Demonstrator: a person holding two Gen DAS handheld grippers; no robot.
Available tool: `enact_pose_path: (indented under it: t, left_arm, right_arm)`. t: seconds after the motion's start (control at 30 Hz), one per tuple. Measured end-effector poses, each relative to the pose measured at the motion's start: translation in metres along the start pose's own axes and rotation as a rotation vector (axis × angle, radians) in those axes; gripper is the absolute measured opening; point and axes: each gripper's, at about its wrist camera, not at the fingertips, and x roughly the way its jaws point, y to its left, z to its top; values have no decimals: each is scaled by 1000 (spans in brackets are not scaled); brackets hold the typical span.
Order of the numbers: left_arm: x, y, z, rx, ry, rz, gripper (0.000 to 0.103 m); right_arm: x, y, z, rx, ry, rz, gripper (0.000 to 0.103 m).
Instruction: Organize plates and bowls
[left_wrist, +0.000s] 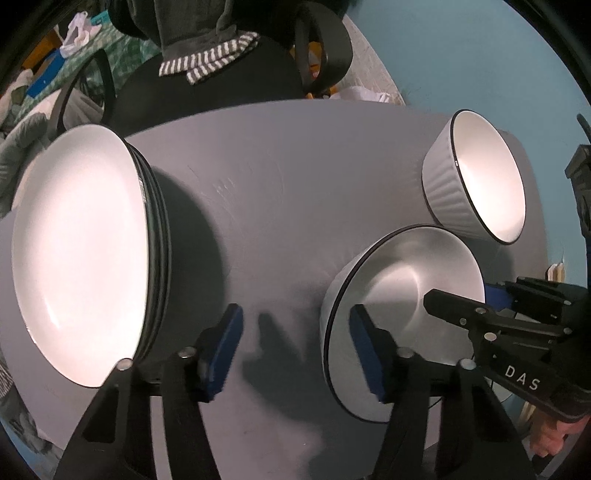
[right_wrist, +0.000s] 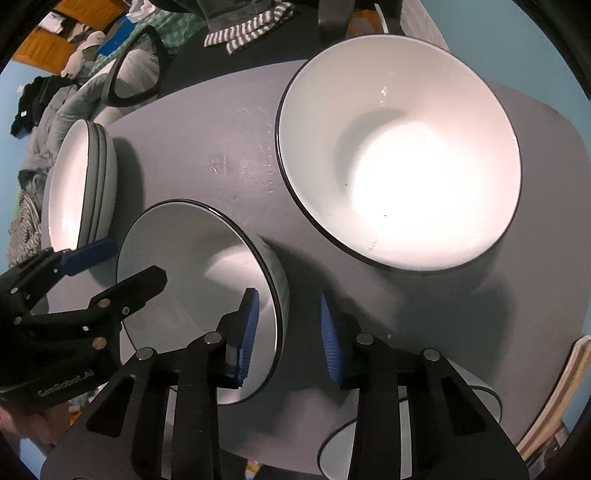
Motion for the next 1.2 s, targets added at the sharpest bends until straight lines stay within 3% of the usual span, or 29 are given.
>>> enact_pose_path:
  t: [0.3,0.8,1.2]
  left_arm:
    - [9,4,-4,-45,54,-58,25]
    - [5,-10,-14,-17,67,-84,8]
    - [-8,-9,-20,-16,72,-81,8]
  right_arm:
    - [6,3,-3,-9,20,1,18]
    - [5,2,-6,-3,22,-11,11]
    - [10,15,-2,11,31,-36,7]
